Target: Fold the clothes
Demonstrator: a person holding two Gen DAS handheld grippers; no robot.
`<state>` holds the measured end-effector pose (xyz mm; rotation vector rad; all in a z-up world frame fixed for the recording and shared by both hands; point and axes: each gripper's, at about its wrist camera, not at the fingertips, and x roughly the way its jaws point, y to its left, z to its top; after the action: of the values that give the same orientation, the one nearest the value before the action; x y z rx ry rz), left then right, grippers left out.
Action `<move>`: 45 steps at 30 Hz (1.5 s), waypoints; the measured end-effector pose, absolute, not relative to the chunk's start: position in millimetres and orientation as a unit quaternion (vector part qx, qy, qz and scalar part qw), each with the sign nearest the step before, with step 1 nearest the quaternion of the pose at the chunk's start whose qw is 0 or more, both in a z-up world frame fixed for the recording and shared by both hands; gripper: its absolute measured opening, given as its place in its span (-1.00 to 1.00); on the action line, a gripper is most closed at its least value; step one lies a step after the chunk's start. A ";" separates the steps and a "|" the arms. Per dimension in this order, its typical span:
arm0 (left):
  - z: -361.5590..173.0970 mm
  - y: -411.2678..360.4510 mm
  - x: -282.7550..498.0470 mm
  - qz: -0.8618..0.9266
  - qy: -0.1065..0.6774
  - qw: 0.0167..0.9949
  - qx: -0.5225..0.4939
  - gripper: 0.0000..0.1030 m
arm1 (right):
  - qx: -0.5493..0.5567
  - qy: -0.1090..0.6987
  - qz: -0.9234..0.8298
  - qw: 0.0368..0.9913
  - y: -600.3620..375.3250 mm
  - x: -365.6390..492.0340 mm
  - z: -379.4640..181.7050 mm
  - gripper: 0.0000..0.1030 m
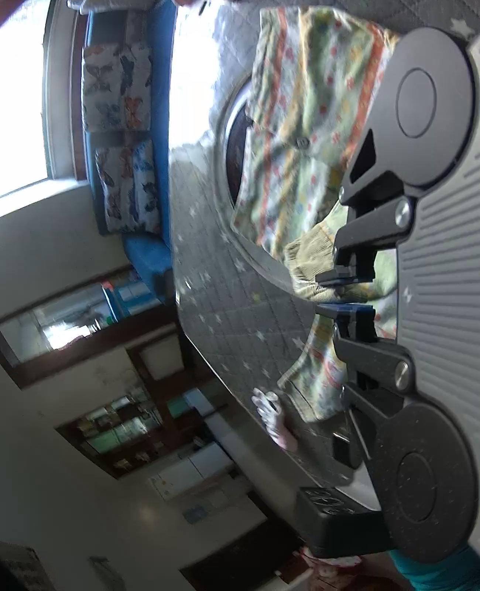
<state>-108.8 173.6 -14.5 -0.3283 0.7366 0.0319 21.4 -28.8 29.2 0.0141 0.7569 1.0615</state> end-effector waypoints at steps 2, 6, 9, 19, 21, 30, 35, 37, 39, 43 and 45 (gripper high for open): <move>-13.7 174.9 -108.1 0.017 0.357 0.920 -0.161 1.00 | 0.005 0.350 0.503 0.790 -26.2 19.2 30.6 -0.67; -10.4 174.9 -107.0 0.019 0.353 0.922 -0.157 1.00 | -0.002 0.334 0.501 0.798 -36.8 18.5 39.8 -0.67; -7.4 173.5 -105.7 0.015 0.350 0.924 -0.156 1.00 | -0.034 0.326 0.476 0.816 -58.3 25.2 45.1 -0.67; -1.6 144.9 -92.1 -0.029 0.337 0.932 -0.130 0.97 | -0.175 0.371 0.368 0.834 -127.4 62.6 14.6 -0.67; -2.7 138.0 -87.6 -0.042 0.336 0.933 -0.122 0.94 | -0.178 0.381 0.365 0.831 -131.9 65.5 4.4 -0.67; -13.0 121.3 -70.2 -0.071 0.348 0.929 -0.106 0.63 | -0.172 0.377 0.370 0.832 -122.3 68.3 -34.5 -0.68; -23.2 125.3 -63.9 -0.070 0.361 0.923 -0.111 0.63 | -0.175 0.378 0.356 0.837 -130.2 68.1 -41.1 -0.73; -26.3 126.2 -61.8 -0.068 0.365 0.922 -0.113 0.62 | -0.175 0.375 0.346 0.842 -131.8 67.1 -38.0 -0.73; -27.2 127.8 -61.8 -0.067 0.363 0.922 -0.116 0.62 | -0.172 0.364 0.346 0.847 -128.0 67.2 -33.4 -0.72; -28.3 129.8 -58.7 -0.063 0.362 0.922 -0.121 0.62 | -0.162 0.361 0.361 0.845 -123.0 67.5 -33.8 -0.72; -31.1 132.2 -56.7 -0.059 0.367 0.920 -0.124 0.62 | -0.166 0.371 0.360 0.840 -119.7 70.4 -39.7 -0.72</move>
<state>-56.7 132.2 -31.1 -0.2553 0.7534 -0.1216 70.4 -119.7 -39.7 -0.3505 0.7851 0.7609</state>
